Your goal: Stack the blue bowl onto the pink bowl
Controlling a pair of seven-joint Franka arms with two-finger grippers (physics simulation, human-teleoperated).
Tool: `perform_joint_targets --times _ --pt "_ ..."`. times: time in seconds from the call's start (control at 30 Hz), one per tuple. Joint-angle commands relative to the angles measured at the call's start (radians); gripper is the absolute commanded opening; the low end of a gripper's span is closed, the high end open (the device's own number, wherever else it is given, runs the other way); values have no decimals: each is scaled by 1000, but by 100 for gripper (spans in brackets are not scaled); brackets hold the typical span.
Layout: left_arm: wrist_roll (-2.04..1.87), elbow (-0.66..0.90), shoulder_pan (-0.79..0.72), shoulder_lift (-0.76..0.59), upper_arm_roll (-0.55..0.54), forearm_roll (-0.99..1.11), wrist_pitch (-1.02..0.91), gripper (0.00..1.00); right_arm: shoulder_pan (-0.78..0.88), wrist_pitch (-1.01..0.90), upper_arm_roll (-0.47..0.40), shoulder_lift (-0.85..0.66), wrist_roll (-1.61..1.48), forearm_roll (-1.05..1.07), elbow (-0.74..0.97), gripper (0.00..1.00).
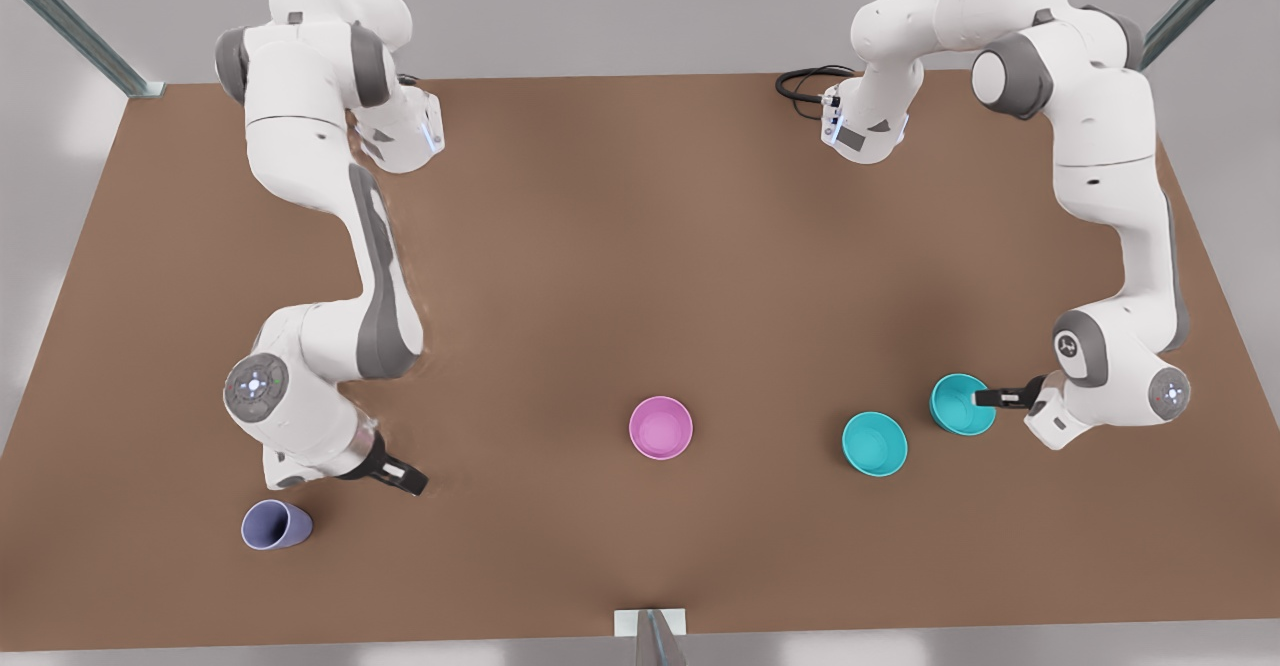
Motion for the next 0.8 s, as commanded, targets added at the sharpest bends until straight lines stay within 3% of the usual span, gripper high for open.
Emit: perform_joint_targets --times 0.0,0.1,0.13,0.17,0.2,0.27,0.5,0.6,0.7,0.77 --pt "229 -7 -5 7 -1 -5 22 100 -22 -550 -116 -99 -807 -58 8 100" --pt "227 -5 -5 33 -1 -6 37 100 6 -762 -113 -307 -758 -181 8 100" --pt "227 -5 -5 34 -1 -6 40 81 -28 -768 -26 -424 -699 -209 -41 100" --pt "227 -5 -5 34 -1 -12 40 62 -111 -722 126 -548 -617 -296 -154 100" --pt "227 -5 -5 33 -1 -12 38 45 -157 -626 202 -640 -545 -321 -283 100" --pt "224 -5 -5 34 -1 -41 37 21 -208 -570 249 -679 -540 -321 -340 100" --pt "168 -4 -8 -1 -6 -40 25 21 -191 -526 260 -644 -539 -313 -372 100" --pt "-185 19 -221 -144 0 -34 -162 21 -184 -547 255 -551 -540 -305 -291 100" --pt "-602 206 -423 -118 -7 -31 -267 21 -253 -552 242 -455 -550 -252 -207 100" --pt "-837 335 -574 -6 -7 -29 -267 21 -264 -604 242 -427 -554 -279 -142 100"
